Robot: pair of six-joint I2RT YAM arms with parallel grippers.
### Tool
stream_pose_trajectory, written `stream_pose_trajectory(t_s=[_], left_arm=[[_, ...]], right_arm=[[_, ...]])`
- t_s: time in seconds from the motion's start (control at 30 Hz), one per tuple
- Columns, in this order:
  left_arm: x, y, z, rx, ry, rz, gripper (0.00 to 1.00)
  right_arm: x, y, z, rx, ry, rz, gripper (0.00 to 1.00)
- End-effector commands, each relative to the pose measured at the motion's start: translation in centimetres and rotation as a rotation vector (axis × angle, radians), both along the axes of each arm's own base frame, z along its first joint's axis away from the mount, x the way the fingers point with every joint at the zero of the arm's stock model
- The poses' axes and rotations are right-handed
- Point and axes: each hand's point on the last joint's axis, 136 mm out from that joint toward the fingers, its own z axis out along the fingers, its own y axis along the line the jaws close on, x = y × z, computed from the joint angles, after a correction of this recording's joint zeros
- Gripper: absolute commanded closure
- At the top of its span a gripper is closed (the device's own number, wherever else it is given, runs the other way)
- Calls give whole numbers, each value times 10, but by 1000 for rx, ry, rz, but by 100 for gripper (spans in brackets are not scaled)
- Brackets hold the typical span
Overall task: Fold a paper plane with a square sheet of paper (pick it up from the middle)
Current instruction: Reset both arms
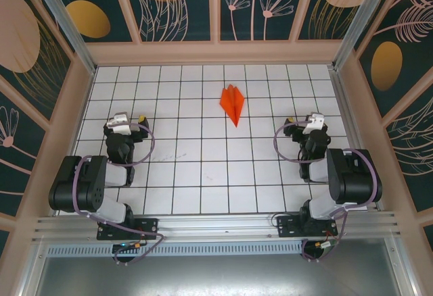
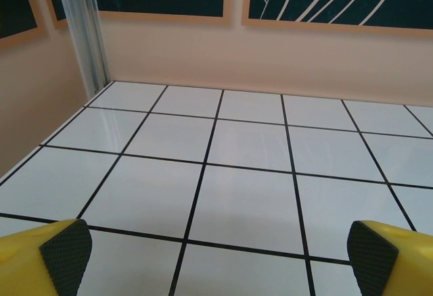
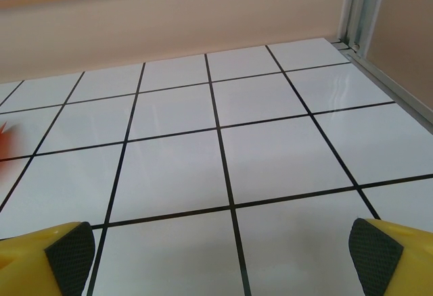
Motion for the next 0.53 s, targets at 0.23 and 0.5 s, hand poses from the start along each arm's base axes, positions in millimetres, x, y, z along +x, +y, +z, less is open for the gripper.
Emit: stream_pose_trajectory(t_s=[0.23, 0.5], left_arm=[[6, 0, 7, -7, -25, -8, 2], [6, 0, 8, -5, -24, -9, 1]], right_arm=[[5, 3, 15, 13, -61, 25, 1], [3, 8, 16, 10, -69, 53, 1]])
